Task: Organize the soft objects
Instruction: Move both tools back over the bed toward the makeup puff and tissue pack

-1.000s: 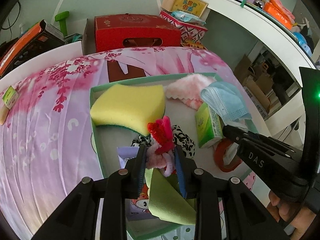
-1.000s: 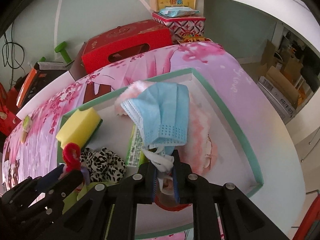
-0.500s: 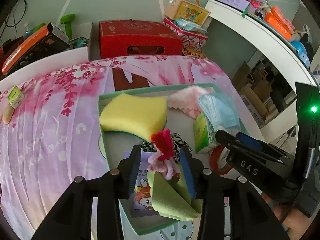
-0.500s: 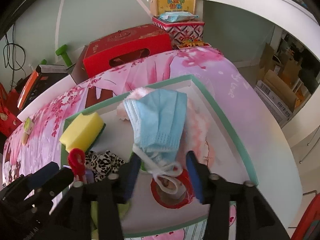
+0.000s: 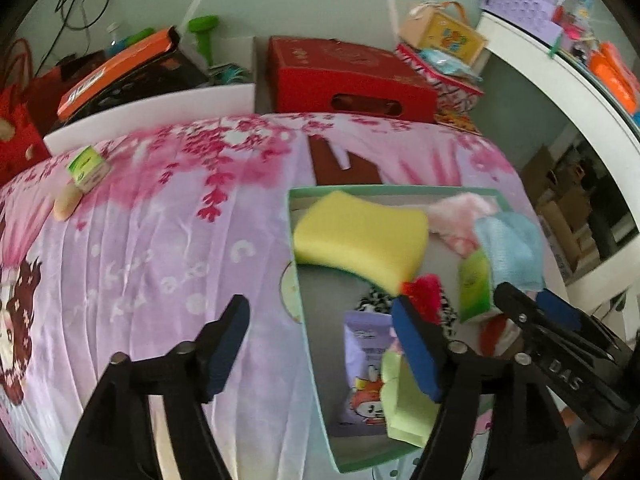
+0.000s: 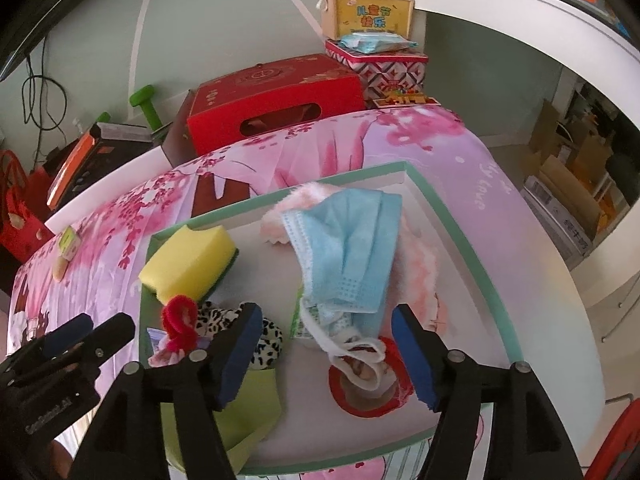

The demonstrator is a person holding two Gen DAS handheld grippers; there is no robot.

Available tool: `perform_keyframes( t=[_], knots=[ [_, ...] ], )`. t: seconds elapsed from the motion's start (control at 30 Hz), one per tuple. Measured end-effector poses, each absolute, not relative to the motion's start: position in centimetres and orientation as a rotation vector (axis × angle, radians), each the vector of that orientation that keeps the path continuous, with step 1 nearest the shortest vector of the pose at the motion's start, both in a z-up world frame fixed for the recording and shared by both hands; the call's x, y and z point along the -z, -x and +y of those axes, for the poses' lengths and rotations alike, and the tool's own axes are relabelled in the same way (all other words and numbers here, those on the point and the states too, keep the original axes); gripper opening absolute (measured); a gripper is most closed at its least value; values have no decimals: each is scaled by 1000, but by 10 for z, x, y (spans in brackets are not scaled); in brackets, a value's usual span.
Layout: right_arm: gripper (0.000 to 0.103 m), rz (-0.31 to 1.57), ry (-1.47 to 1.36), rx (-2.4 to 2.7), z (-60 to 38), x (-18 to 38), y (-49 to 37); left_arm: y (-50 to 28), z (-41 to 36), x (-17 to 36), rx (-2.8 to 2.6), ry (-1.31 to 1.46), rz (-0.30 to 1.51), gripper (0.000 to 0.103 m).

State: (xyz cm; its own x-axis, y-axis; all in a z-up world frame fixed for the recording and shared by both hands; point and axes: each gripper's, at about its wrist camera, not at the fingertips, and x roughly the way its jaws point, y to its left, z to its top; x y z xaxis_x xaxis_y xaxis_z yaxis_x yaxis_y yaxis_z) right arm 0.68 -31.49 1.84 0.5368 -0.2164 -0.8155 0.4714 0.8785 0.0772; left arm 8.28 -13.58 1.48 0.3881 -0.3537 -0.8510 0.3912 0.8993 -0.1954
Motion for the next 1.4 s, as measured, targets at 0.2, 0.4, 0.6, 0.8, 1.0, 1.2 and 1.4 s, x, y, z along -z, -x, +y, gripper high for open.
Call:
perform_keyframes(
  t=[0.2, 0.4, 0.6, 0.8, 1.0, 1.2, 1.4],
  knots=[
    [84, 913, -298, 424, -313, -19, -8, -85, -134, -7, 440, -51, 1097, 77],
    [95, 918, -310, 445, -317, -17, -7, -89, -129, -2, 409, -60, 1116, 85],
    [103, 918, -311, 465, -320, -17, -6, -91, -127, 1, 400, -58, 1115, 97],
    [103, 905, -334, 475, -324, -18, -3, -89, -128, 0, 404, -68, 1105, 97],
    [103, 893, -322, 458, -318, -21, -5, -92, -124, 0, 384, -72, 1110, 97],
    [103, 888, -272, 405, -290, -26, -16, -97, -113, 3, 339, -65, 1146, 97],
    [103, 854, -217, 333, -256, -36, -25, -108, -82, 1, 257, -21, 1149, 97]
  ],
)
